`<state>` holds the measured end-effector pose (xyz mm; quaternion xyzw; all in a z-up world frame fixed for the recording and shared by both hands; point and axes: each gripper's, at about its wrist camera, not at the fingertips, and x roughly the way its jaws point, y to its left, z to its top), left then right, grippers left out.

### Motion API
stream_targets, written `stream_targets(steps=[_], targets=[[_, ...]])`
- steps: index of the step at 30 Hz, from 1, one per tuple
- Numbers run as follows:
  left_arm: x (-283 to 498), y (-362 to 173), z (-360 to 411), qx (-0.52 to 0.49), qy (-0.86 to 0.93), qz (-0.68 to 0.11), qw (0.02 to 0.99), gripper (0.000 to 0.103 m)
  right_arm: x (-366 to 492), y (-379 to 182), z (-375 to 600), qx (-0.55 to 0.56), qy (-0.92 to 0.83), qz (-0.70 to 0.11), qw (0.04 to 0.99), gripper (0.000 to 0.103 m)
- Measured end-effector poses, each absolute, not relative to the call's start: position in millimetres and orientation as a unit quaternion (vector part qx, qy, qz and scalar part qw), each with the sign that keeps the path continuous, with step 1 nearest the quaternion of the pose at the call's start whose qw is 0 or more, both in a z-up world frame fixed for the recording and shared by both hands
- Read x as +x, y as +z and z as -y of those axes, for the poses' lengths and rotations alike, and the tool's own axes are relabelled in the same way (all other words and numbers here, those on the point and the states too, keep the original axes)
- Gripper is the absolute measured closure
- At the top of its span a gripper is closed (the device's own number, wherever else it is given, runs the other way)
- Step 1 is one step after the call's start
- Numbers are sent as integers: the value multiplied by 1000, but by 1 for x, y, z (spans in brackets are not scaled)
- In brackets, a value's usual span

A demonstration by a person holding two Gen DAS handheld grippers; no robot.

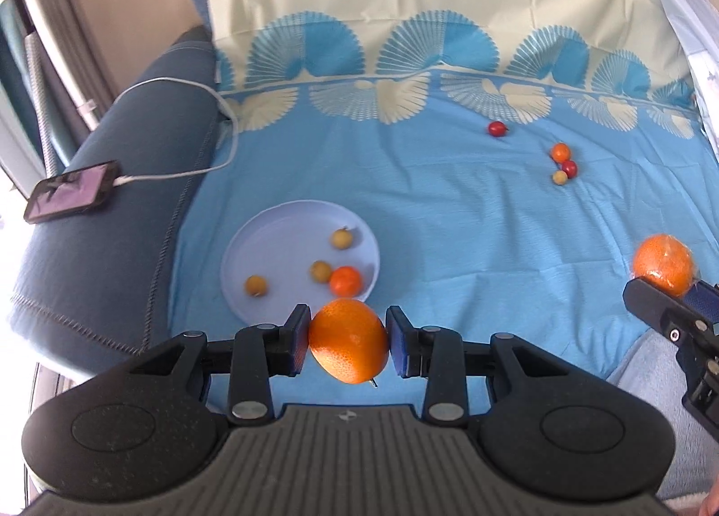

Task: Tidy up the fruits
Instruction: 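Carry both tangerines to the blue plate and open both tools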

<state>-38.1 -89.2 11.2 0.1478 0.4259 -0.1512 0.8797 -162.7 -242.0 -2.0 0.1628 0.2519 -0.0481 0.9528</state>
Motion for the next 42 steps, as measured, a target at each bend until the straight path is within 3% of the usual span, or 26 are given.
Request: stream_targets(steps=[14, 42], targets=[[-85, 13, 22, 92, -141, -423, 890, 63, -196, 23, 168, 84, 8, -254, 964, 64], [-81, 9, 15, 85, -150, -427, 888, 63, -191, 26, 154, 62, 13, -264, 962, 64]])
